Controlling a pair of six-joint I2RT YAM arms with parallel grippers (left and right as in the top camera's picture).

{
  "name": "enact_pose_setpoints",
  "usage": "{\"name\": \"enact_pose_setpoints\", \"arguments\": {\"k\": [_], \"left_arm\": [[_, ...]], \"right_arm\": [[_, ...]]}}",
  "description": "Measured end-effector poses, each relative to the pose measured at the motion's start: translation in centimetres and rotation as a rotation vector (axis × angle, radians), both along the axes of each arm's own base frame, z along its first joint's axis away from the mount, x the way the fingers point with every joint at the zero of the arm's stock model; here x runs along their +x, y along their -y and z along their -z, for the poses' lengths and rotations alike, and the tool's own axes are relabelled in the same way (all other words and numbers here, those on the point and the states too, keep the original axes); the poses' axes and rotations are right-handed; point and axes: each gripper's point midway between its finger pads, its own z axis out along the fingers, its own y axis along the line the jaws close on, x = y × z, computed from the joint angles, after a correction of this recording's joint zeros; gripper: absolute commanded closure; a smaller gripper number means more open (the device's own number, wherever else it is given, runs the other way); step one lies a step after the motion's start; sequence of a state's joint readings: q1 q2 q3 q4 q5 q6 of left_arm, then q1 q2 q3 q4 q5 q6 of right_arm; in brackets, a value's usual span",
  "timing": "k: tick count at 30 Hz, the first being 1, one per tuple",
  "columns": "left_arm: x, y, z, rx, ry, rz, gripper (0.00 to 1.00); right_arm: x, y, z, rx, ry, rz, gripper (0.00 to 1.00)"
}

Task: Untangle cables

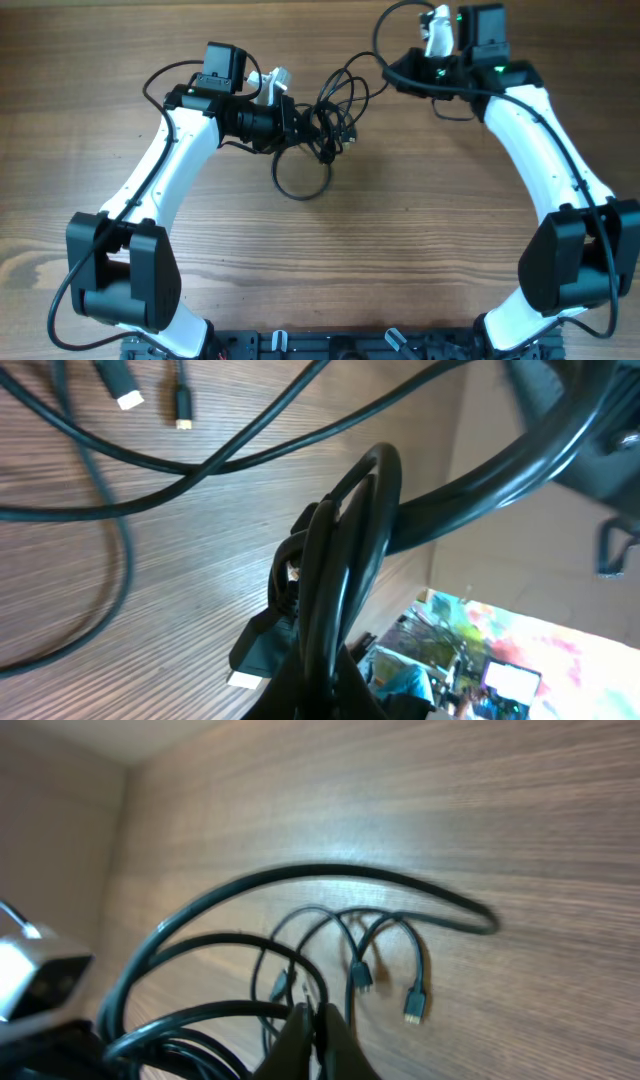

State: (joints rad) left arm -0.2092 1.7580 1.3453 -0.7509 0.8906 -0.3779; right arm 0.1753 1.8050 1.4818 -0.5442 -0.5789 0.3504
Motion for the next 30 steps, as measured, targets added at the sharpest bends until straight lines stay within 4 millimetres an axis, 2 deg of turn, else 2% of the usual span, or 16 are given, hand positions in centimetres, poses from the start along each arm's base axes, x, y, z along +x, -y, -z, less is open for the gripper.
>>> {"name": "enact_pose_setpoints", "arguments": {"k": [1,2,7,9,11,13,17,24,30], "left_arm": [[0.2,0.2,-0.3,-0.016,0.017,0.007,0.96],[0.4,0.3,-0.6,-0.028,0.037,0.012,0.96],[1.6,0.7,-1.3,-0.046,0.157,0.043,0.96],[1.7,0.6,-1.2,-0.036,0.183,0.057,0.96],[1.7,0.6,-1.2,-0.032,0.201,0.067,0.96],[1.7,0.6,-1.2,-0.030,0.207,0.071,0.96],[1.6,1.0,-1.8,-0.074,0.200,0.079,0.96],[0.6,1.3,-4.4,-0.249,0.122,0.101,0.96],[0.4,1.3,-4.8,-0.279,0.112,0.109,0.96]], "right_arm": [[-0.7,-1.0,0.2,-0.011,0.002,-0.041,0.68],[-1.0,-1.4,0.2,-0.015,0.003,-0.061,0.67],[-3.6,-4.3,0.8,-0.036,-0.015,-0.183,0.67],[-4.1,-5.1,0.3,-0.037,0.005,-0.210,0.71],[-4.6,-5.8,-1.3,-0.028,0.047,-0.228,0.77],[-5.3,-6.4,-2.4,-0.023,0.067,-0.245,0.79],[-7.0,-8.0,-1.7,-0.075,0.042,-0.263,0.79],[-6.1,-6.9,-0.7,-0.158,0.047,-0.193,0.78],[-6.3,-7.5,0.3,-0.133,0.013,-0.221,0.79]]}}
